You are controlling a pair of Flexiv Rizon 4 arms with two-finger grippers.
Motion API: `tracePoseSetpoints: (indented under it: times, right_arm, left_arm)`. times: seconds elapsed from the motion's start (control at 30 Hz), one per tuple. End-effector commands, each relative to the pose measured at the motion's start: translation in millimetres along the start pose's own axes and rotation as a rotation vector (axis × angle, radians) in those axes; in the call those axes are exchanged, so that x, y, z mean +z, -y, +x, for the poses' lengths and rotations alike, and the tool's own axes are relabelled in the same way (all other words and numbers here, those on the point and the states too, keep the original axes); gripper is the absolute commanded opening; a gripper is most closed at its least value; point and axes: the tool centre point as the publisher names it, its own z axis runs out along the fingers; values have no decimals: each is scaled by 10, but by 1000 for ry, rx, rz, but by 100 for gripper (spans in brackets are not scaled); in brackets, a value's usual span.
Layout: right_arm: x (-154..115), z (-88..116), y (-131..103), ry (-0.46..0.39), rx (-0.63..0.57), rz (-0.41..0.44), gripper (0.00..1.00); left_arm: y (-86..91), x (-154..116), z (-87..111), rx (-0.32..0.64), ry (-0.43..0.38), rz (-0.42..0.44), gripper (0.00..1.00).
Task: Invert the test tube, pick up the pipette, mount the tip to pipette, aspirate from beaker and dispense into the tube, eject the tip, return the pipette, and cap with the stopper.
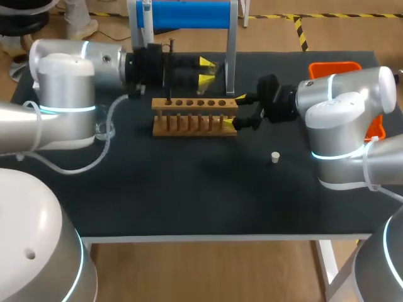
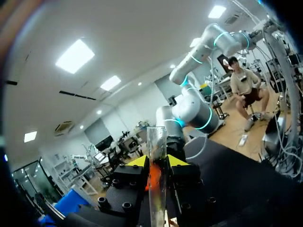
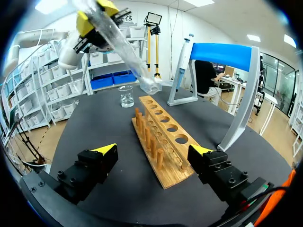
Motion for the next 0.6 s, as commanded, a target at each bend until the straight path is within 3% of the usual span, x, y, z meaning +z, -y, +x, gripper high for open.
tracePoseSetpoints:
  times: [0.03,0.33,0.47,0.6]
  right_arm:
    - [-6,4,2,0,0,0,100]
    - [-6,4,2,0,0,0,100]
    - [-6,4,2,0,0,0,100]
    - [-6,4,2,0,0,0,100]
  left_arm:
    - [48,-119,-118,-156,3,-19,0]
    - [-38,-234,-372,-363,57,-28,0]
    - [-79,-230,-455,-397,79,-16,0]
    - [-114,-257,-530,-433,203,46,0]
